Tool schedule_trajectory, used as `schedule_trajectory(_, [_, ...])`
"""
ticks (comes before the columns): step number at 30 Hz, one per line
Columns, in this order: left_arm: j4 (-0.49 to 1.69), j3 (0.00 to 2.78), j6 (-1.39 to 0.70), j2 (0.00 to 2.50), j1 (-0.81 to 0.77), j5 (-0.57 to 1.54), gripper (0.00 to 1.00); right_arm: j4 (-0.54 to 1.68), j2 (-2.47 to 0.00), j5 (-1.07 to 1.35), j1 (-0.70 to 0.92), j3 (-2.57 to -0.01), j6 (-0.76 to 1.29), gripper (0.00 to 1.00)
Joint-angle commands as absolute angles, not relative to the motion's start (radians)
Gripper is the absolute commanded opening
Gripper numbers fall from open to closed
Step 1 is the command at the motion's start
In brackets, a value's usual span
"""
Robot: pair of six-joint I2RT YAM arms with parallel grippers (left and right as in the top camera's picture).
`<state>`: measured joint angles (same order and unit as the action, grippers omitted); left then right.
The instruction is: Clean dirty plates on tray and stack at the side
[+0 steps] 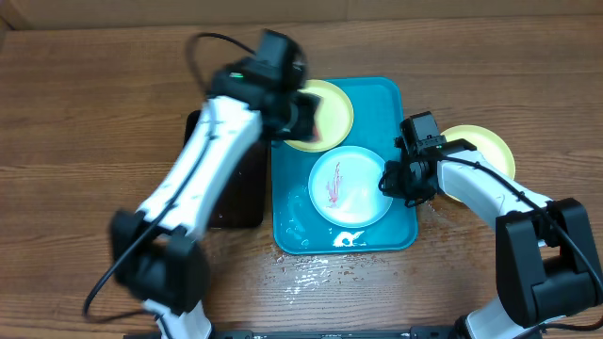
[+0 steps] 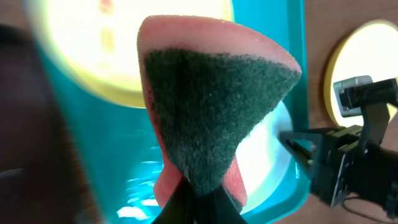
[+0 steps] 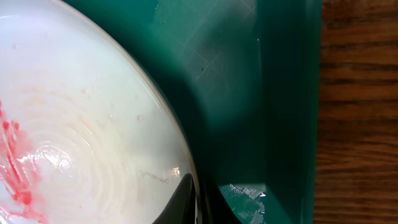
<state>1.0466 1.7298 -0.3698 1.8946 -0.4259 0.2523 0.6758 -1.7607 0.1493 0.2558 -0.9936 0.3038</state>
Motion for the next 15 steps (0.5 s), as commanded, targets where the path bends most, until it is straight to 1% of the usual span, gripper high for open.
schedule_trajectory(1, [1.02,1.734,-0.492,2.012,-0.503,0.312,0.04,0.678,-1.777,0.129,0.261,-0.981,0.314,0.04])
schedule_trajectory(8, [0.953,1.734,-0.592,2.164,-0.573,0.358,0.04,0.678,-1.777,0.128,0.261,-0.981,0.313,0.04])
schedule_trajectory(15, [0.987,1.734,-0.591,2.237,-0.554,0.216,0.04,0.678,-1.777,0.128,0.261,-0.981,0.313,0.04])
